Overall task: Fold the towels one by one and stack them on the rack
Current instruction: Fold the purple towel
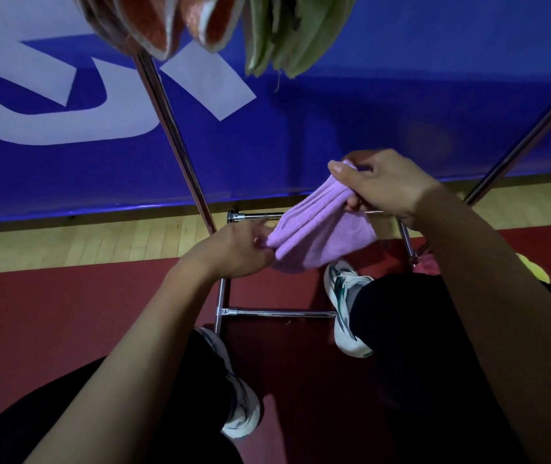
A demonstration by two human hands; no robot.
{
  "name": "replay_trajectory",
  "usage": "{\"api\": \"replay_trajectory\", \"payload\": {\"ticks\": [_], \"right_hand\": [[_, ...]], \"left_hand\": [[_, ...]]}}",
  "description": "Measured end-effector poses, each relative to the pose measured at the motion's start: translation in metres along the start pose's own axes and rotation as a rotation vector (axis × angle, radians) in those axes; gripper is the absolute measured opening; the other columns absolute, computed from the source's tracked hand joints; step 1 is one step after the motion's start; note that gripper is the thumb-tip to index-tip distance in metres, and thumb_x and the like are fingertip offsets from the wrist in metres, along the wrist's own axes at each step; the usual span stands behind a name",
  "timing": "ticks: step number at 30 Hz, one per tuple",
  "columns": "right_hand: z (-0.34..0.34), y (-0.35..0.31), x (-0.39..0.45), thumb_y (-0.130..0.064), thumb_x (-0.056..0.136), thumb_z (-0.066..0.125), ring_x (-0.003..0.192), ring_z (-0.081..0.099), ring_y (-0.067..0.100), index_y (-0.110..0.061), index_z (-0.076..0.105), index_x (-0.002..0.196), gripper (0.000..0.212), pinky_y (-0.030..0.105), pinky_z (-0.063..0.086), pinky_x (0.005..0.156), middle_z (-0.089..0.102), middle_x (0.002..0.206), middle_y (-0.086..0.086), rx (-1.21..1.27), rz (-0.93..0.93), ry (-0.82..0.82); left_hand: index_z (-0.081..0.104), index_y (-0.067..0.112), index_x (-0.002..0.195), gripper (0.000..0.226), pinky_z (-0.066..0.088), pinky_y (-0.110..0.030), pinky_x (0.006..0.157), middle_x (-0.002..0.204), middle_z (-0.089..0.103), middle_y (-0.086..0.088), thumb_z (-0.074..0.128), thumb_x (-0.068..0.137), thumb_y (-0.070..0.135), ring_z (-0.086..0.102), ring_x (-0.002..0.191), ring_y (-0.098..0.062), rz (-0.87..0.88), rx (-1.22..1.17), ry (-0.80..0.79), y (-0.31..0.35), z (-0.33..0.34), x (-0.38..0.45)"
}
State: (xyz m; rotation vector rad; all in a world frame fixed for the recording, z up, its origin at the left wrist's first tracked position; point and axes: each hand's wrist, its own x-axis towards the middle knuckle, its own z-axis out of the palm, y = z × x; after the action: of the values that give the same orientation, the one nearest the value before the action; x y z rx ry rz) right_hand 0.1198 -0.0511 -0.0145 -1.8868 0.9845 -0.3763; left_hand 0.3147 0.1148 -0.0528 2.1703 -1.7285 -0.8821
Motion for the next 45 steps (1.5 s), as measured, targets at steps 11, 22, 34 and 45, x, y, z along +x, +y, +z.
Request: {"api": "replay_trajectory", "payload": {"ticks": [11,22,34,45], "right_hand": [[0.003,-0.004,-0.001,-0.055,0.094,0.065,0.068,0.056,0.011,-0.019,0.074,0.1,0.038,0.025,0.052,0.065,0.063,0.077,0.004,0.054,-0.016,0.041],[-0.007,0.003,0.006,-0.053,0.092,0.067,0.06,0.065,0.015,-0.016,0.074,0.099,0.038,0.018,0.046,0.055,0.069,0.079,0.009,-0.093,0.022,0.157],[-0.031,-0.004,-0.009,-0.076,0.07,0.075,0.095,0.07,0.007,-0.03,0.073,0.106,0.058,0.033,0.055,0.093,0.076,0.098,-0.012,-0.307,0.07,-0.109],[-0.026,0.009,-0.01,-0.039,0.08,0.084,0.091,0.059,0.013,-0.034,0.061,0.094,0.028,0.025,0.038,0.076,0.067,0.097,-0.012,-0.566,-0.077,-0.198]], "left_hand": [[0.068,0.007,0.083,0.03,0.041,-0.026,0.06,0.066,0.053,0.009,0.042,0.071,0.016,0.046,0.063,-0.007,-0.036,-0.266,0.17,0.007,-0.012,-0.004],[0.076,0.011,0.116,0.046,0.066,-0.041,0.075,0.106,0.076,-0.017,0.037,0.099,-0.008,0.075,0.092,-0.028,-0.081,-0.789,0.064,0.022,-0.02,-0.011],[0.072,0.021,0.109,0.027,0.061,-0.045,0.085,0.094,0.078,0.002,0.085,0.085,0.023,0.074,0.085,-0.016,0.057,-0.39,0.225,0.01,-0.019,-0.011],[0.062,0.01,0.085,0.058,0.049,-0.038,0.073,0.081,0.069,-0.019,0.091,0.069,0.058,0.062,0.075,-0.021,0.0,-0.532,0.153,0.009,-0.014,-0.008]]}}
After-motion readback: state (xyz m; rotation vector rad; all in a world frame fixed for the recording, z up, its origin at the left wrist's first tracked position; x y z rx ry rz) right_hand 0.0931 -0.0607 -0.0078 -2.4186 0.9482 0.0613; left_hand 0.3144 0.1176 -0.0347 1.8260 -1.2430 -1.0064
